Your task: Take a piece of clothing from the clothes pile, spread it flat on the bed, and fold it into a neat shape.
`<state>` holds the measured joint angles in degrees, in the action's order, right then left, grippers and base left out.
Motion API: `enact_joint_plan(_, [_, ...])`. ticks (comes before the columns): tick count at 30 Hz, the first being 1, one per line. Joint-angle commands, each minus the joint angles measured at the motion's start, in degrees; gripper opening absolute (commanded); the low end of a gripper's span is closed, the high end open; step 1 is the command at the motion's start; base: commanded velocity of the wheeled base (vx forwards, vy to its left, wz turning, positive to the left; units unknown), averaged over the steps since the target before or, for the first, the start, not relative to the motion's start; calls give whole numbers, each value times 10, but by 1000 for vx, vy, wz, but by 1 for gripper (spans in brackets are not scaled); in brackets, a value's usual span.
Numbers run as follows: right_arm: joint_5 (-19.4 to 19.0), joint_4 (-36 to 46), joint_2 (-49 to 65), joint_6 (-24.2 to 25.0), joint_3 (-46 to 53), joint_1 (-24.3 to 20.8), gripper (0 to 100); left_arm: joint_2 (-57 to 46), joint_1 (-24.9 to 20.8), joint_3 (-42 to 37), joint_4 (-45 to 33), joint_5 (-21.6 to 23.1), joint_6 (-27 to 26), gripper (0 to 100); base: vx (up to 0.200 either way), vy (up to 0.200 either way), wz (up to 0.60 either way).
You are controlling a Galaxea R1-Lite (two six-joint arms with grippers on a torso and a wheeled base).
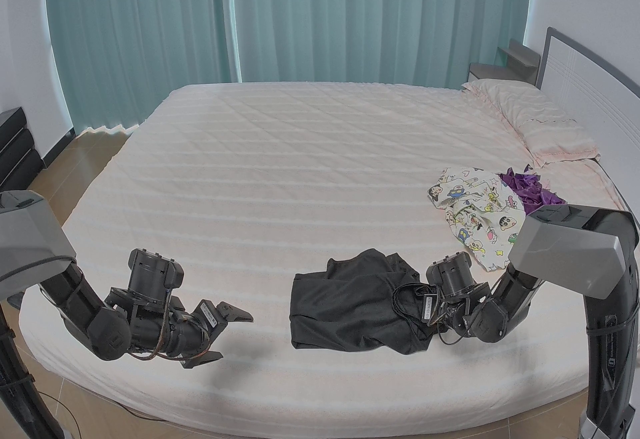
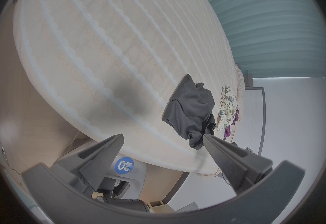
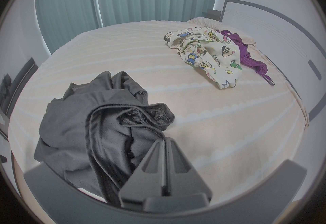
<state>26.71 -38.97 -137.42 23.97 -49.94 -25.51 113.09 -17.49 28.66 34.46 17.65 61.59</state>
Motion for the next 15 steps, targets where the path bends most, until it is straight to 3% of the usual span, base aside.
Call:
enact_joint_plan(1, [-3, -4, 0, 11, -9, 2, 0, 1, 0, 0, 0, 0, 0, 100, 0, 0, 0])
enact_joint_plan(15, [-12, 24, 0, 5, -62, 28, 0, 1, 0, 0, 0, -1, 1, 100, 0, 0, 0])
